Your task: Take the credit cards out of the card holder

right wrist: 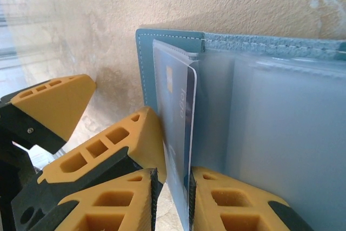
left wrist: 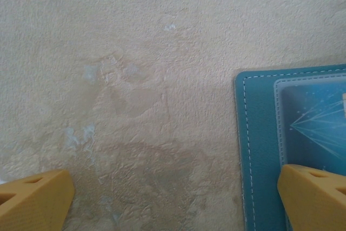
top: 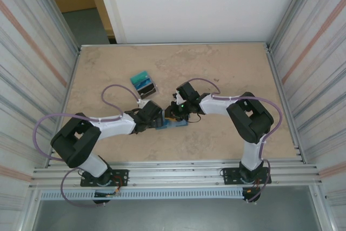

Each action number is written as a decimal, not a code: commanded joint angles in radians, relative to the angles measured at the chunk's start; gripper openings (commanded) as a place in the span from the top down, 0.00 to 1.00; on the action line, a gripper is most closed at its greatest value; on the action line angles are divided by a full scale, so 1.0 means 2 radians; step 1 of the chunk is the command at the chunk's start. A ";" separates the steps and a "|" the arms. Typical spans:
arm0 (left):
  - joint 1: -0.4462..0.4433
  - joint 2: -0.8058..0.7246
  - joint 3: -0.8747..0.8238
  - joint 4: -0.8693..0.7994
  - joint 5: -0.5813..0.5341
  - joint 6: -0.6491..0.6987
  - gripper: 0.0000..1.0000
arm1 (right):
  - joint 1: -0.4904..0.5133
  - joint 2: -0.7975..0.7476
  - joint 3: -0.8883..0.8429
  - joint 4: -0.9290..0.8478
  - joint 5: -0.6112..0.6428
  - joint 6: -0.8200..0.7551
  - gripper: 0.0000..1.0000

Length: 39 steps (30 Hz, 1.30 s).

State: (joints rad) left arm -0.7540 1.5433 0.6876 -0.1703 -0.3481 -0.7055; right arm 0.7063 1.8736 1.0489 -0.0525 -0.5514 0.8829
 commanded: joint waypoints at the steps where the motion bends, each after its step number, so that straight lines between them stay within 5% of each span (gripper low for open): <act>1: -0.005 0.007 -0.007 -0.049 0.010 -0.014 0.01 | -0.002 0.007 0.005 0.024 -0.016 0.008 0.77; 39: -0.005 0.031 0.011 -0.054 0.010 -0.014 0.01 | -0.041 -0.043 -0.052 0.051 -0.033 0.014 0.84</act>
State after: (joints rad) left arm -0.7547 1.5646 0.7181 -0.2050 -0.3492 -0.7158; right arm 0.6327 1.8000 0.9573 0.0380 -0.6010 0.8909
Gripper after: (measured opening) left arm 0.987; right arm 0.160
